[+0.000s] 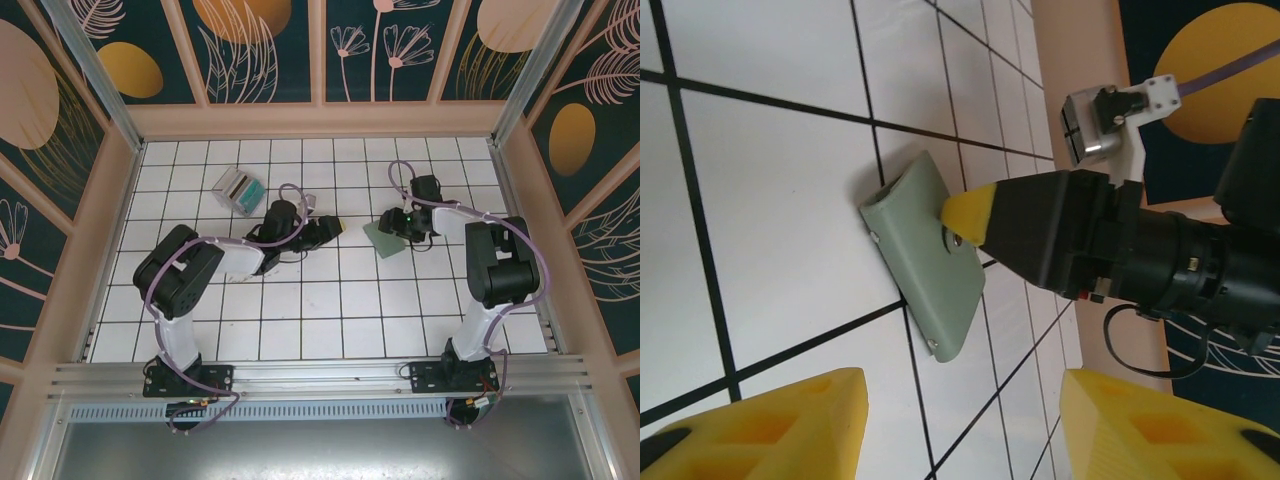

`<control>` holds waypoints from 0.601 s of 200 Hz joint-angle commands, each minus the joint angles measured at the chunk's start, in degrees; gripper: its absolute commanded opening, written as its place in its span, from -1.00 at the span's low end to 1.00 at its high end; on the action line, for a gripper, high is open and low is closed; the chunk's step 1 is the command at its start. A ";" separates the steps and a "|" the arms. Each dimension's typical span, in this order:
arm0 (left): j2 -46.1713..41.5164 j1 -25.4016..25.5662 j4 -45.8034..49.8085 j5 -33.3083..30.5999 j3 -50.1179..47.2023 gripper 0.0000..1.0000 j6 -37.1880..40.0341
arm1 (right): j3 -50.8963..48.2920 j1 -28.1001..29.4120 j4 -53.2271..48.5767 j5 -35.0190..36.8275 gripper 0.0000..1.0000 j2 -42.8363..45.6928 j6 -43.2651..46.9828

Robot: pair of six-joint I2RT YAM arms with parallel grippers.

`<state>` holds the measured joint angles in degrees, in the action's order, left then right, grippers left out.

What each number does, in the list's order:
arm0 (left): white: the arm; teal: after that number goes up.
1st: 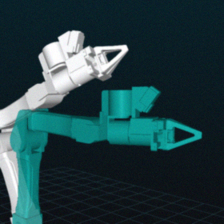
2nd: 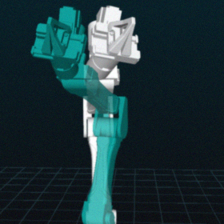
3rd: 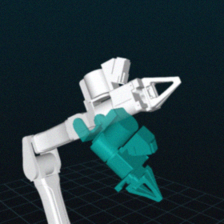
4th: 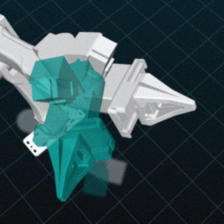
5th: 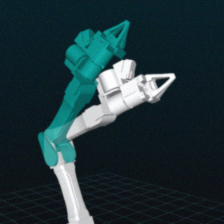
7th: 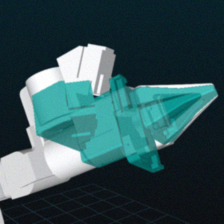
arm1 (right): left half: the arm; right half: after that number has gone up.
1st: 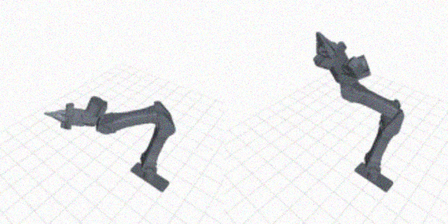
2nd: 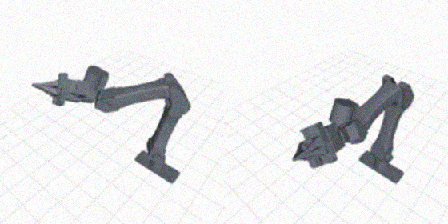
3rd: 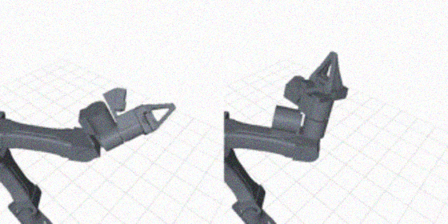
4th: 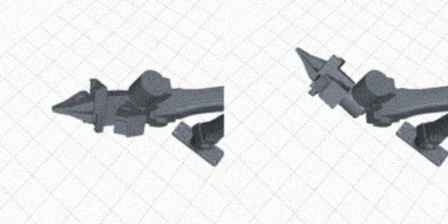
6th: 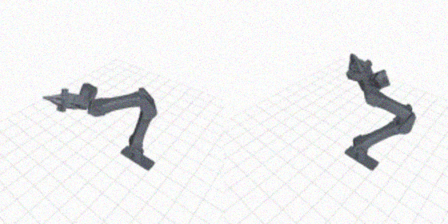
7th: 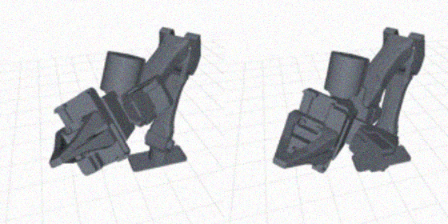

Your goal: Put the credit cards into the card holder

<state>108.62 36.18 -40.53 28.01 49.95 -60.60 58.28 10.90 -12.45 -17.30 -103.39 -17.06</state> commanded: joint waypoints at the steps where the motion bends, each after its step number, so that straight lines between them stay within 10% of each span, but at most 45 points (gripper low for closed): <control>1: 2.09 0.58 -0.91 -1.08 1.61 0.09 -0.13 | -2.68 1.90 0.85 -8.98 0.15 0.83 -1.69; 120: 7.26 1.56 5.67 -3.88 5.12 -0.11 4.50 | -7.00 3.43 8.91 -21.27 -0.41 0.56 -7.44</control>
<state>115.04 37.56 -37.58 26.22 54.02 -58.87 52.40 13.98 -6.26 -33.80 -102.91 -22.48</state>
